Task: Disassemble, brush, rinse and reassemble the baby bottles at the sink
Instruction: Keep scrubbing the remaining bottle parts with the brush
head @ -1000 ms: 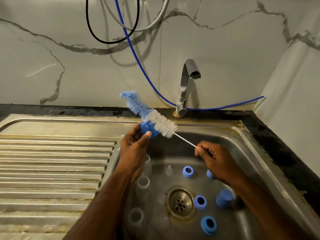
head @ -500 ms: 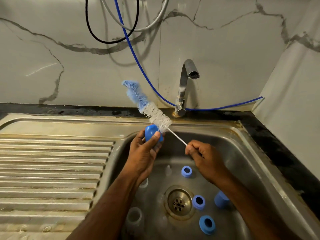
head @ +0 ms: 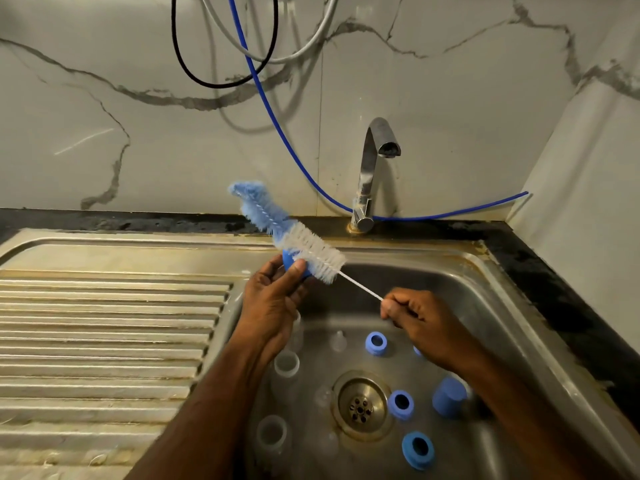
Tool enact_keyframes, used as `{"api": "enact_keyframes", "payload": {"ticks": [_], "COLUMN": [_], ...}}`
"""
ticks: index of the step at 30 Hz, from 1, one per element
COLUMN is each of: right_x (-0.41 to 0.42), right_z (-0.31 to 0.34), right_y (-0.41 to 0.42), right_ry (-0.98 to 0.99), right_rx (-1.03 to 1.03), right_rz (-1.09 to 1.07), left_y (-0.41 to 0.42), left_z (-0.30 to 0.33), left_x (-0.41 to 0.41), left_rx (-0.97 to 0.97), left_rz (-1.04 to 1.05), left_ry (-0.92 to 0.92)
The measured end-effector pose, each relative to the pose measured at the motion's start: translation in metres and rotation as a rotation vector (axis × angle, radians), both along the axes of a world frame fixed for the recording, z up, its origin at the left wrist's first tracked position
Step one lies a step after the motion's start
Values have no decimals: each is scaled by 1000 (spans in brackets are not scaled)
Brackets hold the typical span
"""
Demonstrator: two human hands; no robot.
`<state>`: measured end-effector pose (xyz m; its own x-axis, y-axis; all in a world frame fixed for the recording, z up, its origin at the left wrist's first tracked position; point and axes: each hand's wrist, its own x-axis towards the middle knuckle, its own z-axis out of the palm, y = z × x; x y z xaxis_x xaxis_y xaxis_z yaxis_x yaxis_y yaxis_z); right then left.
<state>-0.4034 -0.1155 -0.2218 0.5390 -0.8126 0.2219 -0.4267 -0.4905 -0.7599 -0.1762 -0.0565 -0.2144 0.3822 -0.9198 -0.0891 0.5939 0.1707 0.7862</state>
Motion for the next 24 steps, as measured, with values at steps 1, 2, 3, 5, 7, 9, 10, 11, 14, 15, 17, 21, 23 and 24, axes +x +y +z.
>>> {"api": "enact_keyframes", "payload": {"ticks": [1,2,3,5,7,9,10,11,14,15,17,21,23,24], "right_x": [-5,-4,0,14,21,13,7,1,5,13,24,5,-5,-4], "right_z": [0,0,-1,0,1,1,2,2,2,2,4,14,16,16], "right_y": [-2,-2,0,8,11,5,2,0,3,6,13,9,9,10], "right_ry": [13,12,-2,-48,-76,-70,-66,-62,-69,-94,-147,-133,-120,-132], "right_rx": [15,2,-31,-100,-116,-66,-32,-1,17,33,88,363,515,553], "right_rz": [-1,-16,-36,-60,-59,-67,-71,-75,-78,-69,-59,-18,18,27], "left_y": [0,0,0,0,1,2,1,1,2,2,2,2,2,3], "left_z": [0,0,0,-2,0,2,2,3,2,2,3,11,10,8], "left_x": [1,-2,-8,-17,-17,-6,0,5,-5,-12,-21,-11,-7,-8], "left_rx": [1,8,16,37,44,24,12,2,31,41,42,-42,-50,-42], "left_rz": [-13,-31,-54,-95,-95,-71,-70,-81,-152,-166,-161,-141,-150,-168], "left_ry": [-3,-9,-14,-34,-22,65,108,139,163,158,178,418,455,435]}}
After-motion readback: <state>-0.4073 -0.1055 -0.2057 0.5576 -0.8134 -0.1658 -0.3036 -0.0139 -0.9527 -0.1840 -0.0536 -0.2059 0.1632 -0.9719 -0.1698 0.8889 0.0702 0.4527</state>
